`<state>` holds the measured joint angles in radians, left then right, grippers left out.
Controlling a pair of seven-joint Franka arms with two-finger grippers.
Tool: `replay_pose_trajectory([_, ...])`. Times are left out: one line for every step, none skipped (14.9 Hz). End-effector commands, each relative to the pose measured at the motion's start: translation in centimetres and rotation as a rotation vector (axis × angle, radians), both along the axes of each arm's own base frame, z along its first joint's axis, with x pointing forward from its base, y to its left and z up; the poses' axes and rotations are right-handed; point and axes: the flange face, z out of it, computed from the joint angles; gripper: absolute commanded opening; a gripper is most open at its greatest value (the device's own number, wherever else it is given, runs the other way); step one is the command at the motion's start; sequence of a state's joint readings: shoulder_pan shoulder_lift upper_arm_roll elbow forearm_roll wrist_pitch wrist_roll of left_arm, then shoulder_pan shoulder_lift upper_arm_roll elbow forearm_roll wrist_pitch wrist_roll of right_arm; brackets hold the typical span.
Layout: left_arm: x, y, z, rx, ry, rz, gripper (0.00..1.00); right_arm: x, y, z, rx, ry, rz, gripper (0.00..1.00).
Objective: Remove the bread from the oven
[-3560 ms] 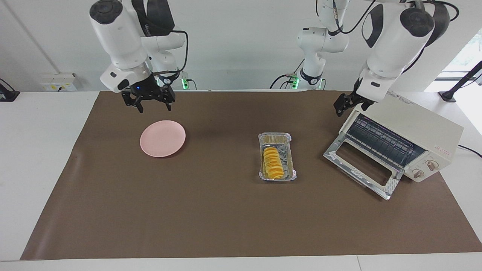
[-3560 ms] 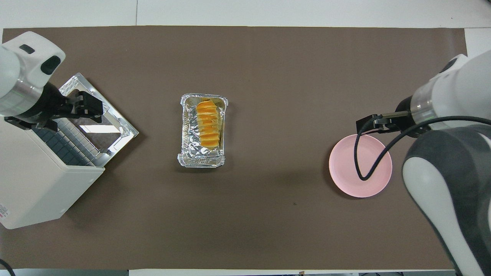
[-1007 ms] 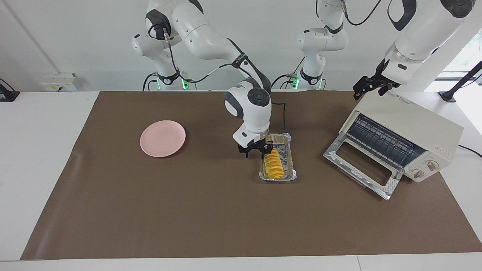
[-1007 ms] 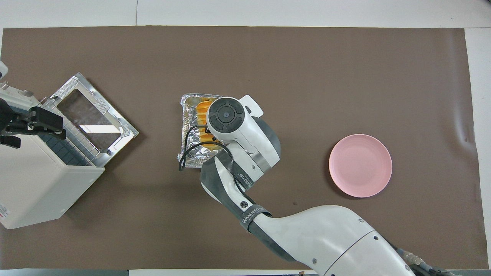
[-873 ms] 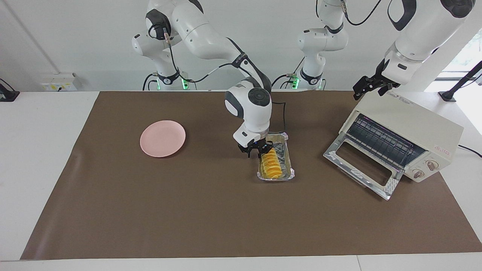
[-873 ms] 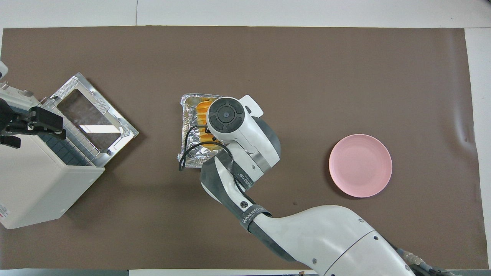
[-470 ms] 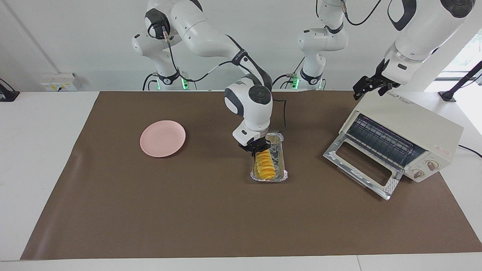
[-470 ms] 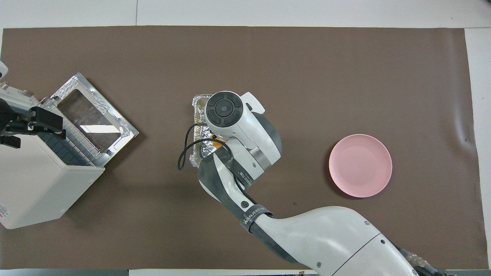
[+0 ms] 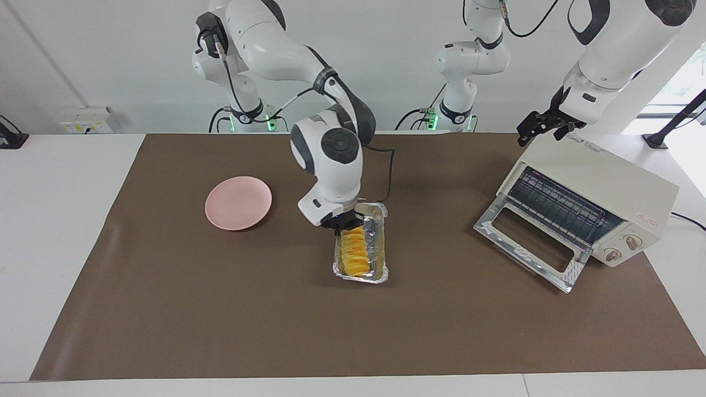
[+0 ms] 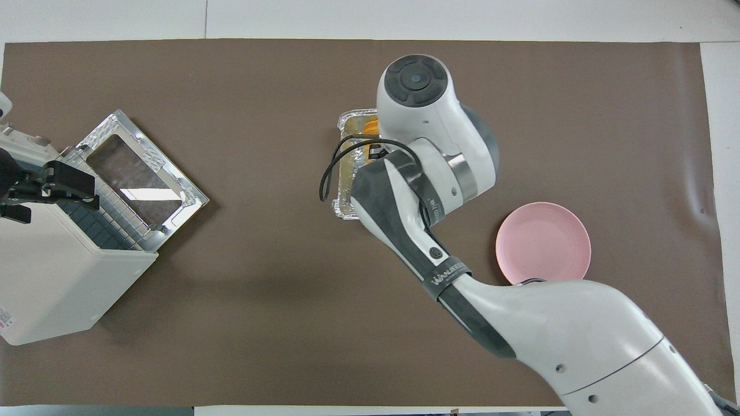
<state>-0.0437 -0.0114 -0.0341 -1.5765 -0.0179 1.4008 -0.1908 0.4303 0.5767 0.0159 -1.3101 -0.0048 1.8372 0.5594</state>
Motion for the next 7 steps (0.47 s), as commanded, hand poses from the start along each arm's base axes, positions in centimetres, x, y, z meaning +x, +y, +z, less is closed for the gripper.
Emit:
replay_pose_trajectory([-0.5, 0.1, 0.1, -0.015, -0.010, 0.004, 1.00, 2.1, -5.2, 1.2, 0.037, 0.007, 0.045, 0.00])
replay_pose_trajectory([-0.5, 0.1, 0.1, -0.015, -0.010, 0.002, 1.00, 2.9, -7.2, 1.3, 0.043, 0.000, 0.062, 0.00])
replay_pose_trajectory([-0.5, 0.1, 0.2, -0.015, -0.011, 0.004, 1.00, 3.7, -9.3, 1.3, 0.047, -0.012, 0.080, 0.00])
replay_pose_trajectory([-0.5, 0.1, 0.1, -0.015, -0.010, 0.004, 1.00, 4.7, -11.7, 1.4, 0.060, -0.039, 0.107, 0.00])
replay_pose_trajectory([-0.5, 0.1, 0.1, -0.015, -0.010, 0.004, 1.00, 5.7, -14.4, 1.5, 0.065, -0.068, 0.125, 0.00])
replay_pose_trajectory([-0.5, 0.1, 0.1, -0.015, -0.010, 0.002, 1.00, 6.5, -17.0, 0.7, 0.068, -0.088, 0.157, 0.00])
replay_pose_trajectory([-0.5, 0.1, 0.1, -0.015, -0.010, 0.004, 1.00, 6.9, -19.5, -0.1, 0.068, -0.099, 0.179, 0.00])
